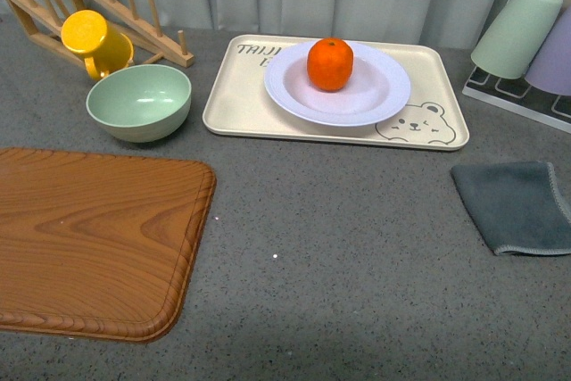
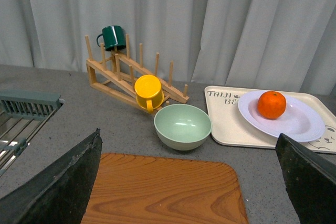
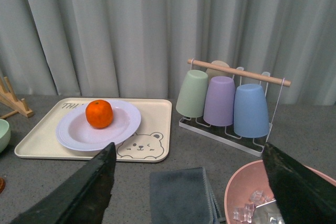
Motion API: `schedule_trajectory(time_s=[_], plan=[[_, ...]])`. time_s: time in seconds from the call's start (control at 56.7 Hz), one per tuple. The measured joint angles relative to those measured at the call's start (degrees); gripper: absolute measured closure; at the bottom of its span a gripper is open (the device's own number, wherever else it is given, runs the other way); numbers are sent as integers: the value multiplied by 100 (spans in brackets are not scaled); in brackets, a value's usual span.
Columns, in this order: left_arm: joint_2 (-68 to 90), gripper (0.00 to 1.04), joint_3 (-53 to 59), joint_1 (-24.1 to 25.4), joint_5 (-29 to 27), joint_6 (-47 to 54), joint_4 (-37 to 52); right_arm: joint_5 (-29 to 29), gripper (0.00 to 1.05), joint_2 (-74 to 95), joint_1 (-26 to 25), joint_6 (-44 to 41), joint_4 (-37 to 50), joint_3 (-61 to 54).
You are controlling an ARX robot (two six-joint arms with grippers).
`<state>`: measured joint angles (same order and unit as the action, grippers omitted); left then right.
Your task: Place orange and plate with both arms
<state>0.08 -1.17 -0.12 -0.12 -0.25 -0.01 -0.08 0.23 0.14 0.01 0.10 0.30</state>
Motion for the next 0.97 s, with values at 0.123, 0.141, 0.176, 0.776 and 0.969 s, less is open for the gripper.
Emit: schedule_trajectory(time_s=[0.123, 0.141, 0.176, 0.776, 0.969], plan=[[0, 6, 0, 0, 0, 0, 0, 0, 9, 0, 0, 4, 0, 0], [0, 6, 0, 0, -2, 0, 0, 0, 9, 0, 0, 2, 0, 0], [0, 6, 0, 0, 0, 0, 0, 0, 9, 0, 0, 2, 0, 2], [0, 6, 0, 0, 0, 0, 0, 0, 9, 0, 0, 2, 0, 0], [0, 6, 0, 0, 0, 0, 0, 0, 9, 0, 0, 2, 0, 0]])
